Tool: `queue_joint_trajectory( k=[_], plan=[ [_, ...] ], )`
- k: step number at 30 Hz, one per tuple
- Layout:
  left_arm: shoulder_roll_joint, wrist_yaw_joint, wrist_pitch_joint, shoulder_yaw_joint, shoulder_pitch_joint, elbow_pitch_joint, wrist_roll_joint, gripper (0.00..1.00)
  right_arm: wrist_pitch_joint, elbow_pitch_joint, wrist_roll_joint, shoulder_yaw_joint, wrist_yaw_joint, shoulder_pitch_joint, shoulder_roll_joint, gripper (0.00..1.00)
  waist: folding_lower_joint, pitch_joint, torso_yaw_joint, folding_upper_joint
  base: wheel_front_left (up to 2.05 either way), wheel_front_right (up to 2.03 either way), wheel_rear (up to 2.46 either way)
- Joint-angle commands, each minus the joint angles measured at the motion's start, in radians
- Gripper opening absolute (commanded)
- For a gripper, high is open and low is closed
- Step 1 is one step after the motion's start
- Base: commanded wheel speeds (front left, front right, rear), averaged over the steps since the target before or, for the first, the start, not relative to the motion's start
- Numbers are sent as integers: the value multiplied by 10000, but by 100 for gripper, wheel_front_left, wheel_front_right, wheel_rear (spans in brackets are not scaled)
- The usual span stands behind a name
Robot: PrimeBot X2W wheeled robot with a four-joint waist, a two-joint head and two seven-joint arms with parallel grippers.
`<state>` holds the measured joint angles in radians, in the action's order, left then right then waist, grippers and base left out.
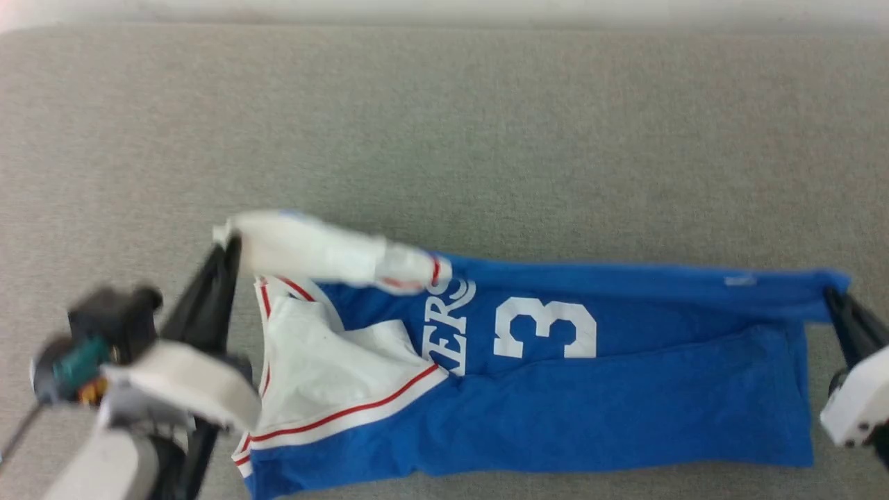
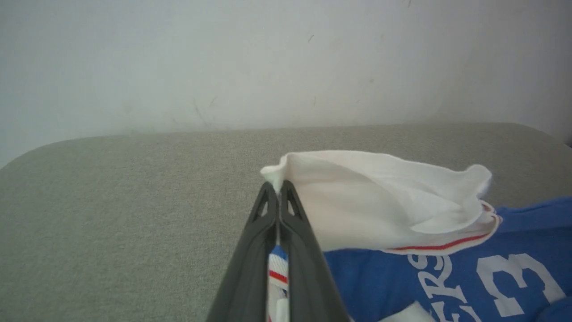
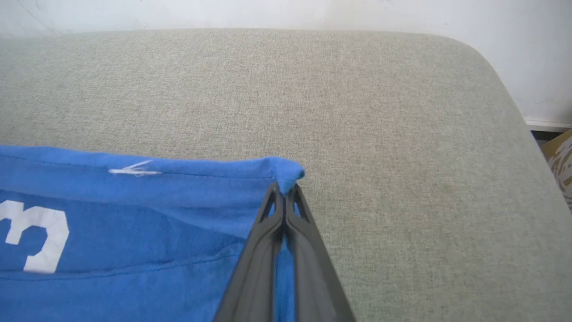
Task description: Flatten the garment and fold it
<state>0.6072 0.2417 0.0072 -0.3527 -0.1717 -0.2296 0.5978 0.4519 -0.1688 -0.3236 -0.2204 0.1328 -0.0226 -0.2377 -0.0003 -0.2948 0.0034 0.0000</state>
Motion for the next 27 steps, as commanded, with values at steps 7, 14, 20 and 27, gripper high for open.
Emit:
queue_joint_trajectory(
  k=[7,14,20,27],
  plan=[
    [-472,200,-447,-187,2025,390,679,0,-202,327,82,-185,-21,1296,626,0,3,688,341,0,0,0,0],
    [-877,-548,-248,-826,1790,1998,1016,64,-145,1050,346,199,-21,1308,697,71,3,957,396,0,0,0,0],
    [-1118,-843,-127,-1188,1192,3015,903,100,-235,1467,318,452,-21,925,580,100,3,1164,353,0,0,0,0],
    [-1096,-307,-590,-357,1645,2307,1379,100,85,727,-628,83,-21,1058,430,100,3,1563,274,0,0,0,0]
  ],
)
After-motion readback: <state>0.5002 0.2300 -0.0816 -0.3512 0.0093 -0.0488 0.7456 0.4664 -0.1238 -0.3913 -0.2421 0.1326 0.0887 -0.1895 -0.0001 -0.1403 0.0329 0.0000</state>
